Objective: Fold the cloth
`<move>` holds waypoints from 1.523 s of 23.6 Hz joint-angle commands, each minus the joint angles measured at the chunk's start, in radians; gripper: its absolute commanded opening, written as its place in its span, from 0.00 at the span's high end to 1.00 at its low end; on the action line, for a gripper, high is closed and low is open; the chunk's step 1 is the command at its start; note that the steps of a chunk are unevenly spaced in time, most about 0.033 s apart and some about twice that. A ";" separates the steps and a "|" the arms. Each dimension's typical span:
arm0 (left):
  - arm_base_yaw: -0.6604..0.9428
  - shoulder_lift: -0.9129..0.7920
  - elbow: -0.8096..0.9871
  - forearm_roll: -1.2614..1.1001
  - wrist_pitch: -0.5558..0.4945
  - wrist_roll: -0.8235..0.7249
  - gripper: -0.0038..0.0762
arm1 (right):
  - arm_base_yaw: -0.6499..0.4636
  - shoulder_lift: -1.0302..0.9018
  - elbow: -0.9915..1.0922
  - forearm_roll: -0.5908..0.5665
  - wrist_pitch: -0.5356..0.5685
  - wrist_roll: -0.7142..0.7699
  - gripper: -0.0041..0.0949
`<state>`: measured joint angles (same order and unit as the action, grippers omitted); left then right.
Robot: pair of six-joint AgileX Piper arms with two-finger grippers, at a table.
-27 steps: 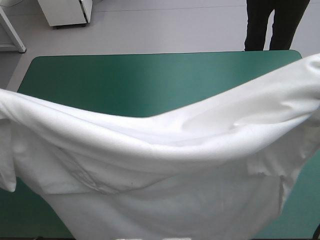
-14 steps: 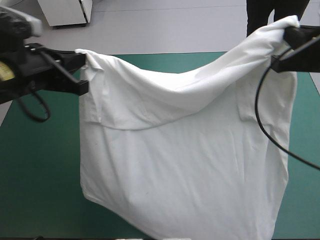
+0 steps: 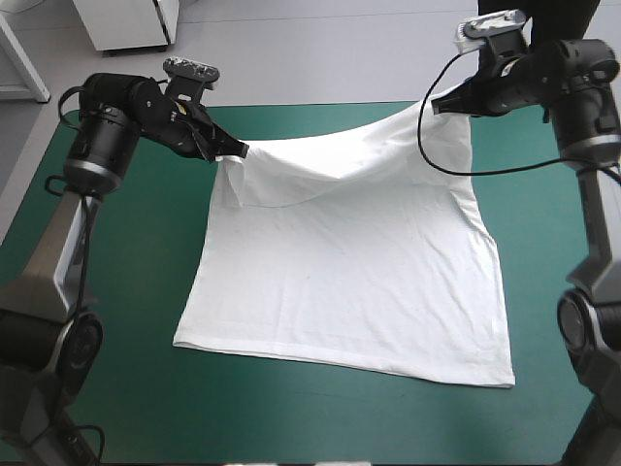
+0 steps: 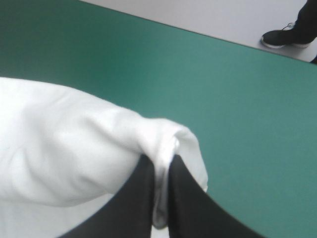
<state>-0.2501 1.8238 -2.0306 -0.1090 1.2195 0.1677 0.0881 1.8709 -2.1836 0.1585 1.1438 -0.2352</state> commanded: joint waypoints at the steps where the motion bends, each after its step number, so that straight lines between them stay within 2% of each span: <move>1: 0.051 0.037 -0.027 -0.093 -0.138 0.028 0.96 | -0.035 0.103 -0.109 0.093 -0.079 -0.059 0.98; 5: 0.065 0.125 -0.029 -0.126 -0.178 0.116 0.96 | -0.037 0.240 -0.201 0.118 -0.080 -0.066 0.98; 8: 0.065 0.181 -0.029 -0.118 -0.292 0.130 0.96 | -0.060 0.323 -0.223 0.214 -0.066 -0.060 0.97; 11: 0.065 0.184 -0.029 -0.104 -0.331 0.145 0.96 | -0.103 0.332 -0.223 0.259 -0.041 -0.108 0.91; 13: 0.065 0.184 -0.029 -0.103 -0.339 0.151 0.89 | -0.154 0.332 -0.223 0.324 -0.027 -0.112 0.83; 16: 0.065 0.184 -0.029 -0.082 -0.333 0.156 0.62 | -0.218 0.332 -0.223 0.413 0.051 -0.157 0.57; 17: 0.067 0.184 -0.029 -0.082 -0.315 0.156 0.53 | -0.237 0.332 -0.223 0.441 0.071 -0.154 0.49; 19: 0.074 0.179 -0.029 -0.082 -0.245 0.140 0.46 | -0.263 0.320 -0.221 0.467 0.073 -0.144 0.43; 26: 0.074 0.030 -0.022 -0.017 -0.063 0.122 0.46 | -0.333 0.113 0.075 0.453 0.073 -0.167 0.43; 31: 0.074 -0.084 0.085 -0.005 0.053 0.091 0.46 | -0.331 -0.070 0.362 0.392 0.073 -0.200 0.43; 36: 0.074 -0.229 0.270 -0.010 0.068 0.052 0.46 | -0.313 -0.284 0.588 0.376 0.059 -0.232 0.43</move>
<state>-0.1766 1.7201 -1.8171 -0.1074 1.2440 0.2471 -0.2355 1.7547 -1.6676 0.5144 1.2290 -0.4437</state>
